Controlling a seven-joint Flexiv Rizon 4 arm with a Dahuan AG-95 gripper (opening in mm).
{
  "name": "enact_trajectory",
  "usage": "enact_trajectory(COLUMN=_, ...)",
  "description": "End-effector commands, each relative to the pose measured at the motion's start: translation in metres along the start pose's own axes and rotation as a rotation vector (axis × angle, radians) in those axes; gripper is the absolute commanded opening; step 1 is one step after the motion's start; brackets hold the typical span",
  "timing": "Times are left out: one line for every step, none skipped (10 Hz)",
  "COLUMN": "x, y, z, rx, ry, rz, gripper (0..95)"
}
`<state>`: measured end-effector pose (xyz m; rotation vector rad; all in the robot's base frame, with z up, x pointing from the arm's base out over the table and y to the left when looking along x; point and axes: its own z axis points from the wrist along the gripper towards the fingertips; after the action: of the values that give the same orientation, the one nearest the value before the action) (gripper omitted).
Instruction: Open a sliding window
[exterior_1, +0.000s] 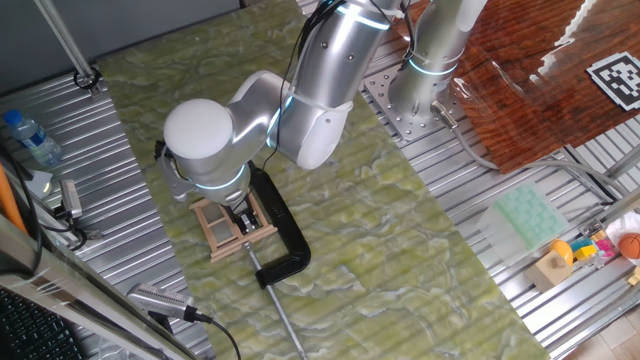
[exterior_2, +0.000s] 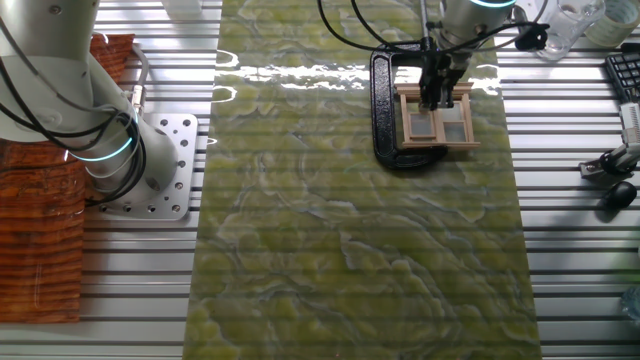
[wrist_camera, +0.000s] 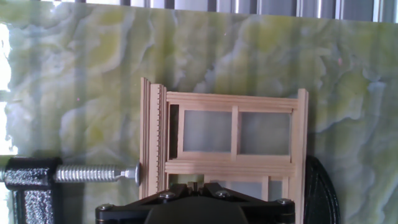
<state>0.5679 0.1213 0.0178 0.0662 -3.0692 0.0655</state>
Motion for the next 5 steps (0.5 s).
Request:
enact_trajectory(x=-0.0004, y=-0.0011, z=-0.0002, rx=0.000, ry=0.001, rz=-0.001, gripper=0.0)
enact_trajectory(x=-0.0004, y=-0.0022, z=-0.0002, rx=0.000, ry=0.001, rz=-0.001, gripper=0.0)
enact_trajectory(x=-0.0002, y=-0.0041, z=0.0001, rx=0.000, ry=0.002, rz=-0.003, gripper=0.0)
enact_trajectory(x=0.0000, y=-0.0050, z=0.0005, rx=0.000, ry=0.002, rz=-0.004, gripper=0.0)
enact_trajectory(x=0.0005, y=-0.0058, z=0.0010, rx=0.000, ry=0.001, rz=-0.004, gripper=0.0)
